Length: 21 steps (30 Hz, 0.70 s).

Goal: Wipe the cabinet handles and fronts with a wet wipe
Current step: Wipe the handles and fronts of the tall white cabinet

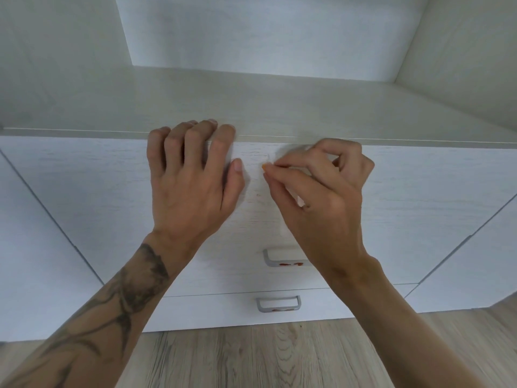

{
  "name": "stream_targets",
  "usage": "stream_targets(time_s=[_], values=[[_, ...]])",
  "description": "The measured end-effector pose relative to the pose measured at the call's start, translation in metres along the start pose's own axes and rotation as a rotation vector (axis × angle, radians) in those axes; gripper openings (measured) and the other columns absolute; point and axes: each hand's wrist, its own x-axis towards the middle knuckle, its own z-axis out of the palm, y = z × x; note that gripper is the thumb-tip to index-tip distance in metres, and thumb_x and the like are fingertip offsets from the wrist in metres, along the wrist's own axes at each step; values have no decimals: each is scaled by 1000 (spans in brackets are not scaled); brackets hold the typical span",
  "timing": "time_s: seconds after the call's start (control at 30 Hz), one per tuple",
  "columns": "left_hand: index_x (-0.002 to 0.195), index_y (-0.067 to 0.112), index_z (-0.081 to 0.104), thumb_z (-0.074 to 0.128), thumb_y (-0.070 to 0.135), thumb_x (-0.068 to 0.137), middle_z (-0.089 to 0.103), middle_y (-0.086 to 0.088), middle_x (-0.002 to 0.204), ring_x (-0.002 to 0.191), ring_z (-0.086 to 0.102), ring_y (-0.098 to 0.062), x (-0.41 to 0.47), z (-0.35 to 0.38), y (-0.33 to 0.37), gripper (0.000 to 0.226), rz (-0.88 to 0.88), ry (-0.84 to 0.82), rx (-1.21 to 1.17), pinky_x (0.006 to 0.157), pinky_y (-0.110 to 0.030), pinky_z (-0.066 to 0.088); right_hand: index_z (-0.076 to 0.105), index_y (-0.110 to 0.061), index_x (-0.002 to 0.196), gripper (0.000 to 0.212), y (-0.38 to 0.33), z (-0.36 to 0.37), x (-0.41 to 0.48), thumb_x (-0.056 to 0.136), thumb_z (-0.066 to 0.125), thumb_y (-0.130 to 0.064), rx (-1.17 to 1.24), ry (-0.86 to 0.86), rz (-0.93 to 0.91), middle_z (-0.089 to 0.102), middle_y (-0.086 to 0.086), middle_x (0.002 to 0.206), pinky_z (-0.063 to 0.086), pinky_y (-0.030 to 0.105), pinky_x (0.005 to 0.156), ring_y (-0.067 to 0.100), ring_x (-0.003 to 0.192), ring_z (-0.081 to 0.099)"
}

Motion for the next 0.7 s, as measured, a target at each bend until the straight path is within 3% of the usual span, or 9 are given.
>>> stream_targets(time_s=[0.47,0.6,0.7], values=[[135,9,58,41,35,109,64,-20,129,118,49,-36,0,0,-1,41,-6,-2,16,109,-54,34,82,-17,81,10,-3,-3,-4,91,85,-16,9,42,49,77,-7,91,38,43,86,26,99,62],[136,9,59,42,35,109,64,-19,130,118,50,-36,0,2,-1,41,1,2,25,109,-54,35,83,-18,83,7,-5,4,4,89,86,-16,-2,-20,81,77,-8,94,37,45,89,29,102,64],[136,8,60,42,35,110,64,-19,130,119,50,-36,0,2,-2,42,-4,6,29,109,-54,35,83,-18,82,8,-3,-2,-3,89,87,-17,19,28,63,77,-7,92,38,44,88,22,101,60]])
